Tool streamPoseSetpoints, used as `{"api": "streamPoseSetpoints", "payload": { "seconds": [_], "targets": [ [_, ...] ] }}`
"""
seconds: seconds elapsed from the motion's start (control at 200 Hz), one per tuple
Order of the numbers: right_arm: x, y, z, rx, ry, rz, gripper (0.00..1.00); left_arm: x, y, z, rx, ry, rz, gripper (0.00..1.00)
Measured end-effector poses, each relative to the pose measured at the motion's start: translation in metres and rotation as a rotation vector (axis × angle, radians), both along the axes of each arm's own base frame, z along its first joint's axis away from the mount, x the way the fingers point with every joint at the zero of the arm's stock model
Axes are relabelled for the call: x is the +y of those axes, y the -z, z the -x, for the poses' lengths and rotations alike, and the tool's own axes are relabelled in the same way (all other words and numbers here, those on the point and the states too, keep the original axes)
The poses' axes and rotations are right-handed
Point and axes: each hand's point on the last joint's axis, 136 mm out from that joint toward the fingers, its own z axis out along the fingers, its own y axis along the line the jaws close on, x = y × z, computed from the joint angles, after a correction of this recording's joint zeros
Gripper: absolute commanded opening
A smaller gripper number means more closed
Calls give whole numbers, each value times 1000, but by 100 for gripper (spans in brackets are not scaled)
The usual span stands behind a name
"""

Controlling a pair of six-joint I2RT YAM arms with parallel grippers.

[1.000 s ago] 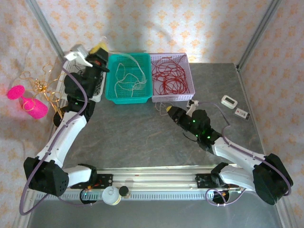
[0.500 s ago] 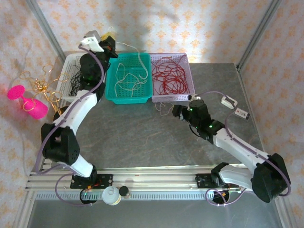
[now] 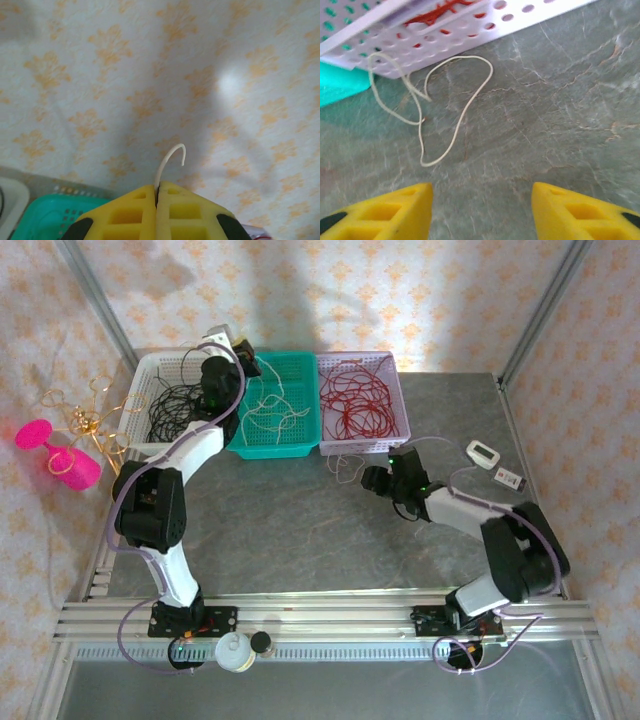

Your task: Untangle the cables

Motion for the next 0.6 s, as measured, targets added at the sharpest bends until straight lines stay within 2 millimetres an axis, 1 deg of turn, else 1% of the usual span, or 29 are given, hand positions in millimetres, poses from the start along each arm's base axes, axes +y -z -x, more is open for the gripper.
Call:
{"api": "streamPoseSetpoints", "payload": {
  "seconds": [0.075, 0.165, 0.235, 0.285, 0.355, 0.41, 0.47, 0.516, 0.596],
  "targets": [
    [9, 15, -6, 47, 27, -55, 51, 6, 12, -1, 31, -39, -3, 0],
    [18, 28, -10, 84, 56, -99, 51, 10, 20, -2, 54, -61, -10, 1],
    [23, 34, -13, 96, 77, -128, 50, 10, 30, -5, 74, -63, -13, 12],
    [26, 32, -16, 97, 93, -151, 48, 10, 40, -7, 99, -65, -13, 21],
    [34, 30, -27, 85, 105, -180, 45, 10, 63, -13, 150, -70, -20, 35],
    [40, 32, -32, 80, 111, -194, 41, 10, 85, -16, 205, -72, -25, 45],
    [44, 33, -34, 78, 117, -205, 35, 10, 105, -18, 257, -72, -32, 51],
    [45, 34, -35, 81, 128, -214, 31, 10, 116, -17, 290, -76, -29, 53],
    [45, 36, -37, 80, 142, -220, 22, 11, 124, -15, 325, -82, -30, 57]
  ]
}}
